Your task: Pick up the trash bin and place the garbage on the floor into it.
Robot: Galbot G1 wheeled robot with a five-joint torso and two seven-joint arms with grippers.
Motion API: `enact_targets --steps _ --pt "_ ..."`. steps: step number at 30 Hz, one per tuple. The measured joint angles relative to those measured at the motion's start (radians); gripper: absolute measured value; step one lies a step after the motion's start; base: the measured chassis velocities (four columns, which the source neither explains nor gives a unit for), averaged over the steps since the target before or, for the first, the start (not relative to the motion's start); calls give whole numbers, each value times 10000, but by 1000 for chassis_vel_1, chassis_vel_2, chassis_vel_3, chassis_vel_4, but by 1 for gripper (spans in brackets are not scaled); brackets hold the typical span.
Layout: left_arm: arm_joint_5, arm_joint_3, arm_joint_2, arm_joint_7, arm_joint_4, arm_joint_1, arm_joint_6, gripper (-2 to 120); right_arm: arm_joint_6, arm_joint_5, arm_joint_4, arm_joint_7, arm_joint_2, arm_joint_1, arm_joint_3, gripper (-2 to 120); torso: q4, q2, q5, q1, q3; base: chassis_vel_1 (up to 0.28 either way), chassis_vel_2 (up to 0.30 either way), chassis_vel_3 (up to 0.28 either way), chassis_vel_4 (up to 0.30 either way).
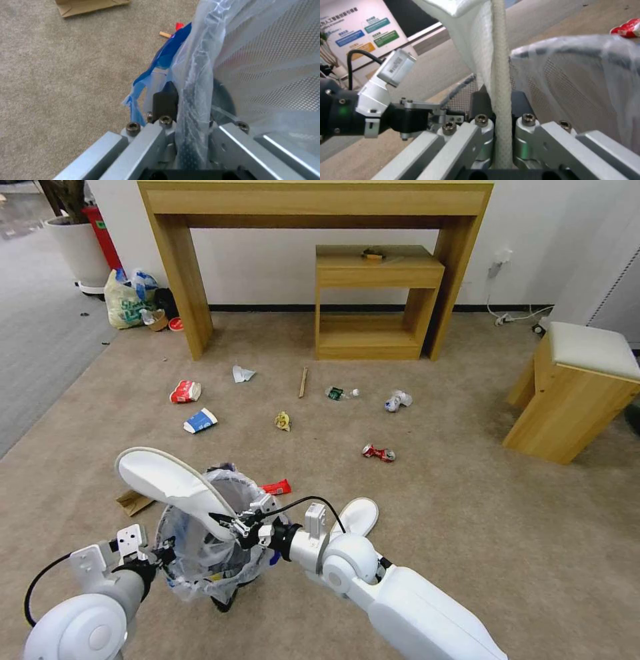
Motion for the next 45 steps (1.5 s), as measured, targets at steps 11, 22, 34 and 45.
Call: enact_targets --steps 11,22,34,45 --pt "9 4 14 37 29 -29 6 0 -32 -79 128 50 -75 9 -83 10 -1 0 0 0 0 0 0 0 0" --pt "-31 -47 46 74 59 -47 7 0 -2 -305 219 73 -182 -83 -138 60 -1 0 0 0 0 0 0 0 0" --pt "-24 -101 41 113 46 -23 7 0 -11 -526 798 98 -659 -322 -100 99 -1 0 1 0 0 0 0 0 0" --pt "250 -240 -54 358 352 -51 8 0 -94 -582 1722 251 -1288 -218 136 100 -1 0 1 0 0 0 0 0 0"
